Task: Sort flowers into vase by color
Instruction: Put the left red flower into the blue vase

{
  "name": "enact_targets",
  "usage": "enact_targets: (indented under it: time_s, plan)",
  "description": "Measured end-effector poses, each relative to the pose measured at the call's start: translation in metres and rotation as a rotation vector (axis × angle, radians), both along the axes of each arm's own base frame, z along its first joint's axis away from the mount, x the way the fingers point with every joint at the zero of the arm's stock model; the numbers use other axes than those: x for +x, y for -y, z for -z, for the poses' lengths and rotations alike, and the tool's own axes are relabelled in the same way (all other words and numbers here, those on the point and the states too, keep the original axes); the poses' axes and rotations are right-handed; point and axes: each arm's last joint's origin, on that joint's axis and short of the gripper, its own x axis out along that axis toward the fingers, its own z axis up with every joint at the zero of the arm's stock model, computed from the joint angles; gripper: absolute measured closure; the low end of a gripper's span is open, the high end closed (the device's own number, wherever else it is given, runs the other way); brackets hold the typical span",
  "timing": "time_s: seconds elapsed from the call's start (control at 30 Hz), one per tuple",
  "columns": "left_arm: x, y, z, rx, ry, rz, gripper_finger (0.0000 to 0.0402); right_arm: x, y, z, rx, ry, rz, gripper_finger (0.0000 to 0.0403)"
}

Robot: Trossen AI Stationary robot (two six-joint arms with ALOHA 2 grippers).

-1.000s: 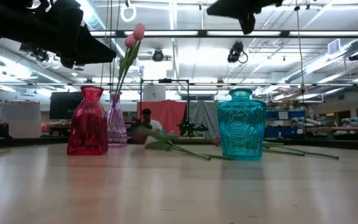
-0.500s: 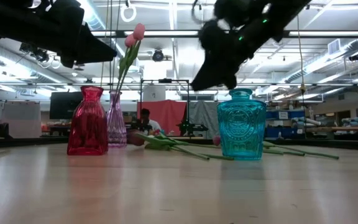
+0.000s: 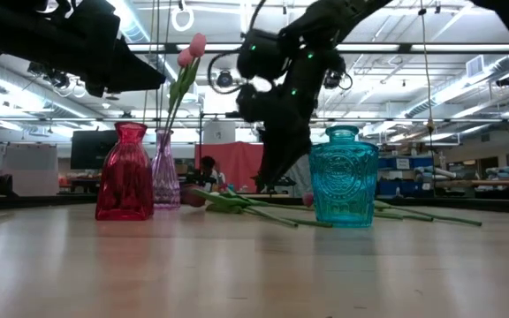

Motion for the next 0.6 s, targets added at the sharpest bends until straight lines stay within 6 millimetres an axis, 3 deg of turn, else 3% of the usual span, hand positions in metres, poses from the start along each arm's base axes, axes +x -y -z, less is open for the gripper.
enact_targets:
  time_s: [0.33,0.6]
  plan:
    - [0.0,0.0,0.001,0.003,-0.01,0.0,0.0231,0.009,-0.001,0.024,-0.019,-0.085,-0.074,0.0262]
    - [0.0,0.0,0.001,0.003,-0.011,-0.001,0.0231,0.008,-0.002,0.029,-0.026,-0.09,-0.094,0.0306]
